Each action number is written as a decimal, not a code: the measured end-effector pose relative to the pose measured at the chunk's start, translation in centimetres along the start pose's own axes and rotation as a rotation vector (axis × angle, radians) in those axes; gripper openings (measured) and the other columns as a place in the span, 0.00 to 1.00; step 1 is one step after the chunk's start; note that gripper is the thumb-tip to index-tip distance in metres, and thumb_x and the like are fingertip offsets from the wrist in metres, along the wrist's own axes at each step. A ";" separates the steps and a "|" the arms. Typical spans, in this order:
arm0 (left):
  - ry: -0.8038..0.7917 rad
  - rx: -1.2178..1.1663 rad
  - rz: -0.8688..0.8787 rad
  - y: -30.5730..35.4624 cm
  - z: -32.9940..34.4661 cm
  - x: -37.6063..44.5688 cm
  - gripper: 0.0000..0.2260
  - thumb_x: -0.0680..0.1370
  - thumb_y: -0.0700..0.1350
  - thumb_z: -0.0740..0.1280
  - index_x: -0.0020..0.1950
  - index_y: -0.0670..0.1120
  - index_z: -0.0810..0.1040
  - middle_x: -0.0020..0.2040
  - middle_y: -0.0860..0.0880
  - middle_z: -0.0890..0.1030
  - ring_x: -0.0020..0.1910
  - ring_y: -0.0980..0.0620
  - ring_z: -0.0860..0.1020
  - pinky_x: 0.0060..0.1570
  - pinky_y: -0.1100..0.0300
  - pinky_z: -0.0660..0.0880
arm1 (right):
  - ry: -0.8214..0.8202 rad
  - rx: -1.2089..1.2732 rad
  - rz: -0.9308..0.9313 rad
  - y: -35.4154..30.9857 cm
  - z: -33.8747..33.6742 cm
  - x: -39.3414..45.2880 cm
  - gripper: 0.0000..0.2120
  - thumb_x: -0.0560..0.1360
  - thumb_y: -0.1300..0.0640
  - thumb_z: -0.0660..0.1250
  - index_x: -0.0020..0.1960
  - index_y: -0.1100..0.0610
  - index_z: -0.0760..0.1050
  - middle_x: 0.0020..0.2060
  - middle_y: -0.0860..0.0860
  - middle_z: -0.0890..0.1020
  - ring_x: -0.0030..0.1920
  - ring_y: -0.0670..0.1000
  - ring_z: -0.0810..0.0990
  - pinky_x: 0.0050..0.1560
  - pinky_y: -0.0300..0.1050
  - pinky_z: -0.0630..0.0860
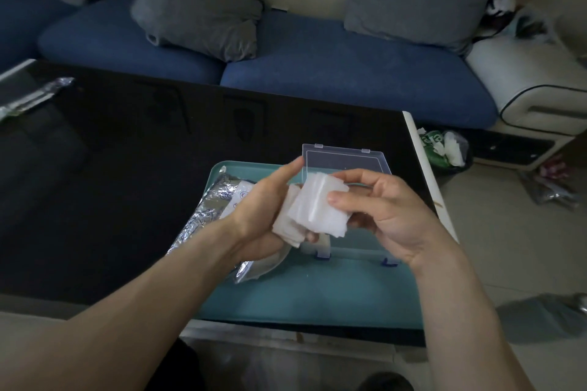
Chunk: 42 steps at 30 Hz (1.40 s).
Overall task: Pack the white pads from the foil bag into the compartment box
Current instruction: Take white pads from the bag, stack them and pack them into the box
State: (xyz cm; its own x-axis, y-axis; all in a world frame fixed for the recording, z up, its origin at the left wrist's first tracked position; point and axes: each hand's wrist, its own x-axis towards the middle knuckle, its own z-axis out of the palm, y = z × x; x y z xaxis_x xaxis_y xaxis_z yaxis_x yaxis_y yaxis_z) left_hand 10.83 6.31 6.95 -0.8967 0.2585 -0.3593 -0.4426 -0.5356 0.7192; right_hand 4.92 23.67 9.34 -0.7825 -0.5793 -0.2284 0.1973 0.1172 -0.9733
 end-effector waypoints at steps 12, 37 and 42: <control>0.032 -0.042 -0.006 -0.9 0.2 0.5 0.09 0.78 0.43 0.69 0.56 0.41 0.76 0.51 0.38 0.76 0.41 0.47 0.76 0.44 0.55 0.72 | -0.077 -0.656 -0.164 0.9 1.1 -0.1 0.47 0.68 0.55 0.80 0.78 0.39 0.58 0.71 0.40 0.68 0.61 0.29 0.71 0.52 0.25 0.71; 0.003 0.034 -0.115 -2.5 2.1 0.7 0.05 0.74 0.41 0.70 0.49 0.43 0.80 0.45 0.44 0.77 0.43 0.49 0.76 0.43 0.57 0.77 | 0.152 -1.125 -0.205 0.9 2.0 -1.6 0.39 0.55 0.34 0.80 0.61 0.48 0.76 0.57 0.41 0.77 0.59 0.47 0.73 0.63 0.50 0.71; 0.074 0.017 -0.070 -2.7 2.3 0.8 0.06 0.73 0.38 0.69 0.49 0.42 0.79 0.42 0.43 0.80 0.39 0.49 0.79 0.37 0.57 0.78 | 0.026 -1.111 -0.195 1.3 2.3 -1.7 0.42 0.57 0.39 0.82 0.68 0.42 0.70 0.60 0.39 0.74 0.62 0.46 0.71 0.66 0.49 0.69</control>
State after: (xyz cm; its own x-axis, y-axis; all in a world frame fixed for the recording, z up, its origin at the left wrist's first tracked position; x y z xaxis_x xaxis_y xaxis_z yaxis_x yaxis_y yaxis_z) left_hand 11.27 9.84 6.05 -0.8610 0.2340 -0.4516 -0.5046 -0.5043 0.7008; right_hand 7.84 22.96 8.49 -0.7572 -0.6506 -0.0576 -0.5546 0.6870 -0.4696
